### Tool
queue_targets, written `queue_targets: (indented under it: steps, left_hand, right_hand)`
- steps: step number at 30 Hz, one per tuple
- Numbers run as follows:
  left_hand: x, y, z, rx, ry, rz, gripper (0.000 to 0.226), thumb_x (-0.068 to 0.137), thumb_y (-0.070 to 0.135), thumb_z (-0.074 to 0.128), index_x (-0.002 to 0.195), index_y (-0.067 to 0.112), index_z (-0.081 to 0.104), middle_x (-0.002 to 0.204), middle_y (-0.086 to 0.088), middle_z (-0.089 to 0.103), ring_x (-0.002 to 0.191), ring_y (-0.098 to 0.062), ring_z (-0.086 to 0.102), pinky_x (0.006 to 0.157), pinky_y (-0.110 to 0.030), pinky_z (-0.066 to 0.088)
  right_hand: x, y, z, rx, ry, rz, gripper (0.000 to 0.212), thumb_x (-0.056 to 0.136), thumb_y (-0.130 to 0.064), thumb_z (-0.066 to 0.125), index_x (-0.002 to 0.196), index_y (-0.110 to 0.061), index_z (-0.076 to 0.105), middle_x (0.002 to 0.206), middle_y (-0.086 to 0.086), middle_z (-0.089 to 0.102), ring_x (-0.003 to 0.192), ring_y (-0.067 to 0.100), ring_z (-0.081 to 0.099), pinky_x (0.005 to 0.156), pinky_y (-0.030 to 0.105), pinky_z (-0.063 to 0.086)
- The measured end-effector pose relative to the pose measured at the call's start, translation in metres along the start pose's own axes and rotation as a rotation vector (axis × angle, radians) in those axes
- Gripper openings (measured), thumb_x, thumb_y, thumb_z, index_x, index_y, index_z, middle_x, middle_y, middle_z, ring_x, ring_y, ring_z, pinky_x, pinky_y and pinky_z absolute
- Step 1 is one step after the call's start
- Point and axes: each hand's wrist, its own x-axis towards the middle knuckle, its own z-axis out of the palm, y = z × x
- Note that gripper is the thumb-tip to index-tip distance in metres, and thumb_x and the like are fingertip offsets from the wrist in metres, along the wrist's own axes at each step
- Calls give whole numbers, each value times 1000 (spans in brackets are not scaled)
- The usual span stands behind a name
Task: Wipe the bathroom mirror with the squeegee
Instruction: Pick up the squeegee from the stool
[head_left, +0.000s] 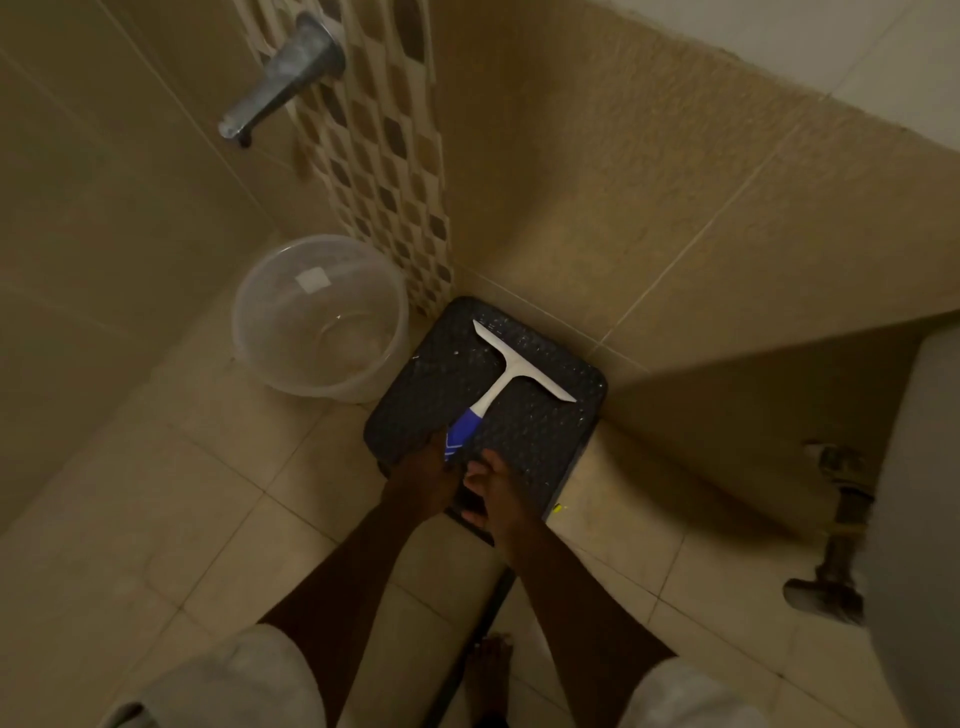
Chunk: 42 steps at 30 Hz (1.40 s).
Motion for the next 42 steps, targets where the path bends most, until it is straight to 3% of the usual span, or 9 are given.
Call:
queue_targets:
  steps: [4, 6, 9, 16, 21, 26, 29, 35, 42]
  left_hand:
    - [10, -10, 2, -118, -23, -23, 57, 97, 24, 48, 147, 14, 24, 142, -15, 44, 126, -29, 47, 106, -47, 38]
    - [15, -14, 2, -154, -14, -38, 58, 96, 20, 48, 148, 15, 23, 144, -14, 42, 127, -28, 46, 106, -40, 37]
    - [19, -19, 5, -205, -6, -74, 59, 95, 16, 50, 148, 17, 25, 143, -10, 45, 126, -26, 47, 94, -27, 36]
    - [10, -12, 0, -206, 8, -62, 44, 98, 12, 43, 141, 10, 38, 130, -10, 58, 115, -23, 56, 98, -34, 44]
    - [-5, 12, -10, -122, -31, -8, 41, 97, 15, 44, 138, 14, 42, 133, -8, 55, 120, -21, 53, 105, -37, 39]
    - [-24, 40, -18, -77, -39, 28, 44, 94, 17, 51, 137, 17, 43, 140, -7, 48, 125, -21, 48, 106, -34, 36]
    - [-43, 47, -26, -261, 34, 61, 35, 92, 16, 55, 127, 15, 55, 130, -10, 58, 117, -22, 56, 95, -27, 43]
    - [-85, 67, -47, -263, 61, 8, 39, 95, 7, 45, 133, 15, 47, 132, -9, 55, 119, -21, 53, 103, -39, 41]
    - [-146, 106, -87, -193, 217, 77, 39, 97, 19, 47, 136, 20, 46, 135, -8, 53, 122, -22, 50, 106, -42, 39]
  right_hand:
    - [23, -8, 18, 98, 95, 98, 52, 98, -17, 45, 147, -27, 30, 141, 15, 45, 127, 33, 45, 102, 48, 42]
    - [29, -8, 22, 123, 79, 78, 49, 98, -26, 46, 145, -25, 33, 138, 13, 49, 126, 31, 47, 102, 49, 42]
    - [32, -8, 22, 137, 89, 72, 45, 99, -30, 42, 142, -20, 37, 136, 14, 52, 125, 30, 48, 104, 50, 41]
    - [25, -5, 18, 94, 189, 71, 38, 98, -22, 46, 134, -12, 47, 129, 17, 56, 116, 30, 55, 102, 45, 43]
    - [5, -13, 13, 61, 262, 49, 39, 95, -17, 50, 134, -14, 47, 125, 16, 56, 101, 25, 57, 77, 32, 48]
    - [-25, -31, -1, 144, 226, 20, 40, 95, -10, 47, 135, -11, 44, 129, 20, 52, 111, 31, 54, 89, 40, 47]
    - [-50, -39, -11, 125, 194, 21, 40, 96, -7, 45, 136, -4, 43, 127, 23, 54, 112, 34, 56, 94, 44, 48]
    - [-111, -39, -32, 267, 160, -58, 37, 98, -4, 38, 134, -11, 42, 108, 12, 61, 93, 23, 61, 72, 37, 51]
    - [-186, -70, -46, 198, 169, -138, 31, 99, -17, 38, 124, -6, 53, 112, 15, 64, 81, 20, 60, 61, 29, 46]
